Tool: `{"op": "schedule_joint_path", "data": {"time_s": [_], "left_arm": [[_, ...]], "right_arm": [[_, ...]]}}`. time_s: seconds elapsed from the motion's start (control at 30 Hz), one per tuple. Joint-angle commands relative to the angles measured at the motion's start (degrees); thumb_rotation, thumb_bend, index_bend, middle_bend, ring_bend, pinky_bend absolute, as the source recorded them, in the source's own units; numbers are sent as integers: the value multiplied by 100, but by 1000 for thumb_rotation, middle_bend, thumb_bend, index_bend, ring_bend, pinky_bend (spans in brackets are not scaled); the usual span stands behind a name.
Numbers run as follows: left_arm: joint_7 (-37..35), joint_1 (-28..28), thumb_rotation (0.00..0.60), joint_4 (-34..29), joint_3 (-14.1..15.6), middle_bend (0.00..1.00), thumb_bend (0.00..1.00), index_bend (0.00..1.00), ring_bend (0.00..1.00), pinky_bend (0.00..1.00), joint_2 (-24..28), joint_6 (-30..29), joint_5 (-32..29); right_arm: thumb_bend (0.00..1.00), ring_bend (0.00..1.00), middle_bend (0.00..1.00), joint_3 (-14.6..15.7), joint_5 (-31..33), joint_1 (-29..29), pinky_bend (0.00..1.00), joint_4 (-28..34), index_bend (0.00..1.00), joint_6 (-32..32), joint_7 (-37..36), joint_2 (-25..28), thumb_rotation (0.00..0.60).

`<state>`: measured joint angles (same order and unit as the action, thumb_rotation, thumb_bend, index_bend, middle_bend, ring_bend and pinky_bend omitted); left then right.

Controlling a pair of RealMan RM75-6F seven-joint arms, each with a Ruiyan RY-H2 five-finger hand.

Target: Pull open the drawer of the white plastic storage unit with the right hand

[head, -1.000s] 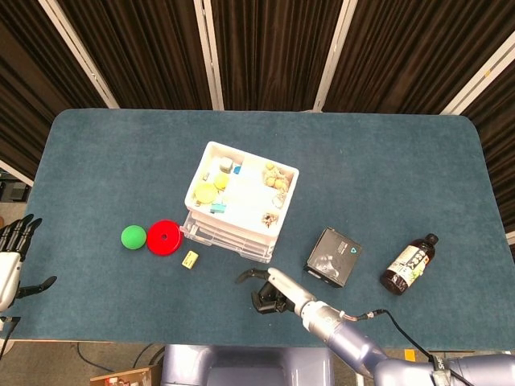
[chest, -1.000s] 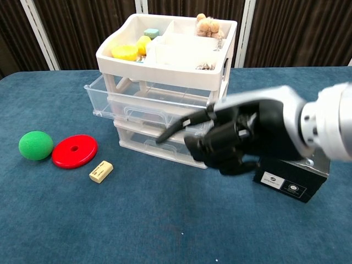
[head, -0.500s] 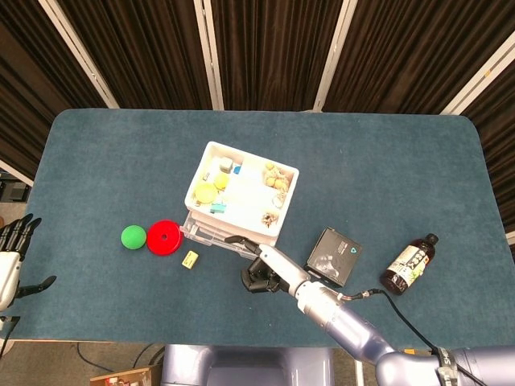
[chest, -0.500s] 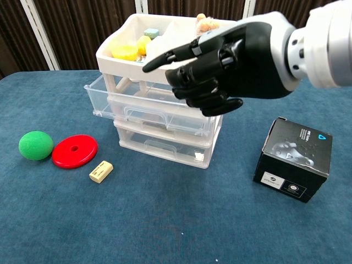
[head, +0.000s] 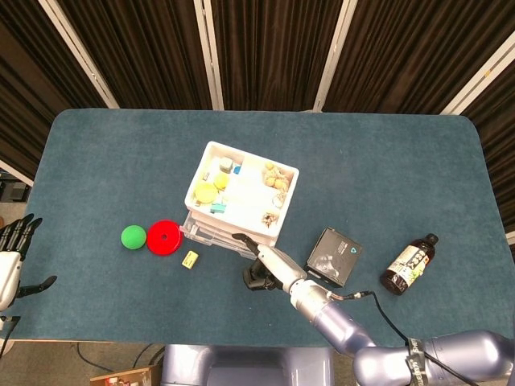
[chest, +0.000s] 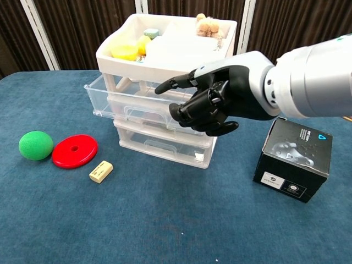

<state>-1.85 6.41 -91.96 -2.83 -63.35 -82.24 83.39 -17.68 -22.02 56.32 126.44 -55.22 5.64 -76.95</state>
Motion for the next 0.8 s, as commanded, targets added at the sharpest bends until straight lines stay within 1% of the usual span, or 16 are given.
{"op": "schedule_joint_path", "data": {"time_s": [0.03,0.13,0.2,0.27,0.33,0.43,0.8], "left_arm": [[-5,2,600,-1,-3,0,0,41,0,66,3,6,-9],[-13,3,600,-4,-4,0,0,41,0,66,7,7,-9],[-18,5,600,-5,-2,0,0,41,0,66,10,14,-8],[-26,4,600,-8,-4,0,0,42,0,66,13,16,-16],[-27,7,600,-9,-8,0,0,41,0,67,15,23,-24],[-15,10,600,-13,-8,0,0,42,0,66,16,28,-25],[-9,14,600,-18,-15,0,0,42,0,67,15,32,-39]], "right_arm": [[699,887,959,25,55,52,963,-22,44,-60,57,-38,600],[698,888,960,61,119,107,963,-42,53,-111,120,-82,600],[699,889,963,93,159,155,963,-73,89,-167,189,-117,600],[699,893,967,114,182,178,966,-83,157,-208,225,-145,600],[700,899,970,131,195,194,969,-70,202,-263,260,-166,600],[699,901,972,134,194,203,970,-19,242,-359,292,-187,600],[699,902,973,254,138,180,970,348,253,-481,425,-123,600]]}}
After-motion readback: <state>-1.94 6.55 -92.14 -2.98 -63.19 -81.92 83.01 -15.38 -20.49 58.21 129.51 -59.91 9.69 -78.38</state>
